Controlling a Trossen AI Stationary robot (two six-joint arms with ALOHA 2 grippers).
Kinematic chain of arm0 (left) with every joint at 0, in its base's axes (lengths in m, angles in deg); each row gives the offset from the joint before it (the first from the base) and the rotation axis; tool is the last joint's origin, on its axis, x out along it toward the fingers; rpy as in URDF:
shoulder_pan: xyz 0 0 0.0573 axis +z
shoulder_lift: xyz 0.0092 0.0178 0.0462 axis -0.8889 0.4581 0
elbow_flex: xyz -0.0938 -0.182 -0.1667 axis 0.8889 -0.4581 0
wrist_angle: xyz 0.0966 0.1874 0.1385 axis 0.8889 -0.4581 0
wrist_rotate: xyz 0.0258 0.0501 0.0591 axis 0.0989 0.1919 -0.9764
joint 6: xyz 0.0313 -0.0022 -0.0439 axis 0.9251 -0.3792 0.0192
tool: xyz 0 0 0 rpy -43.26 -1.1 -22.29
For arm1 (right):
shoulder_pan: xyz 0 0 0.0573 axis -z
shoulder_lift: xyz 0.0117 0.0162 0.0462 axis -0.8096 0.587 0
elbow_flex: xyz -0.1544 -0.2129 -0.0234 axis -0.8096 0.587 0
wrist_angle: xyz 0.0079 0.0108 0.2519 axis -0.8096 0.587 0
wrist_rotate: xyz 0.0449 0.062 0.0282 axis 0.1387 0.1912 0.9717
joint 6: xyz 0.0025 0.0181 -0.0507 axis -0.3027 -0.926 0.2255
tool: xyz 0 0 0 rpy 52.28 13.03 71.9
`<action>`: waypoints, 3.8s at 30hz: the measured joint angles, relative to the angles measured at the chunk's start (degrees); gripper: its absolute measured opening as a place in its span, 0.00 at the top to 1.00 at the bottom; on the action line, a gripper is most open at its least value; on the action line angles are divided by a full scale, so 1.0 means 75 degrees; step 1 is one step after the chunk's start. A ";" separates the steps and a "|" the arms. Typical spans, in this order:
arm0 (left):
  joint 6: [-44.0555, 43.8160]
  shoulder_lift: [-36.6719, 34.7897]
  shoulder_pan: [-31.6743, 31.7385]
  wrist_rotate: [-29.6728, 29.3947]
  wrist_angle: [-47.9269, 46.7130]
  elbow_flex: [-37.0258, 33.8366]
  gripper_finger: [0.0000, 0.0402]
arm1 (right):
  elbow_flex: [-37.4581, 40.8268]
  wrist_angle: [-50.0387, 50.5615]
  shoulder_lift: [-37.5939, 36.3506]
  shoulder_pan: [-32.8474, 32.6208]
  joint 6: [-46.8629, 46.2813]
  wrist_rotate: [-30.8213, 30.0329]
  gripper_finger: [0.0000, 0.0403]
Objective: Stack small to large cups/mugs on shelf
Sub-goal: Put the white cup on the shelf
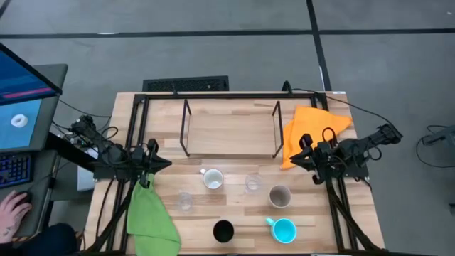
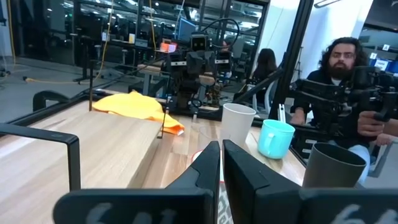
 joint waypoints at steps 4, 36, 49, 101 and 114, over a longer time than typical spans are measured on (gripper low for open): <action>-0.0278 0.0000 -0.0003 -0.0229 0.0268 -0.0001 0.98 | 0.0000 -0.0803 0.0000 0.0006 0.0003 -0.0061 0.82; -0.0431 0.5603 0.0003 -0.0451 -0.2539 0.8662 0.61 | -0.8714 0.4280 0.4556 0.0006 0.0443 -0.1035 0.44; -0.4178 0.7703 0.0006 0.0560 -0.6697 1.1233 0.61 | -1.2138 1.0336 0.7295 0.0006 -0.2805 -0.0647 0.44; -0.5009 0.8641 0.0201 0.2023 -0.6984 1.1328 0.61 | -0.7677 0.8881 1.0445 -0.1128 -0.8181 0.1578 0.54; -0.5009 0.8641 0.0201 0.2032 -0.6984 1.1328 0.61 | -0.8045 0.9069 1.0388 -0.0868 -0.7940 0.1987 0.96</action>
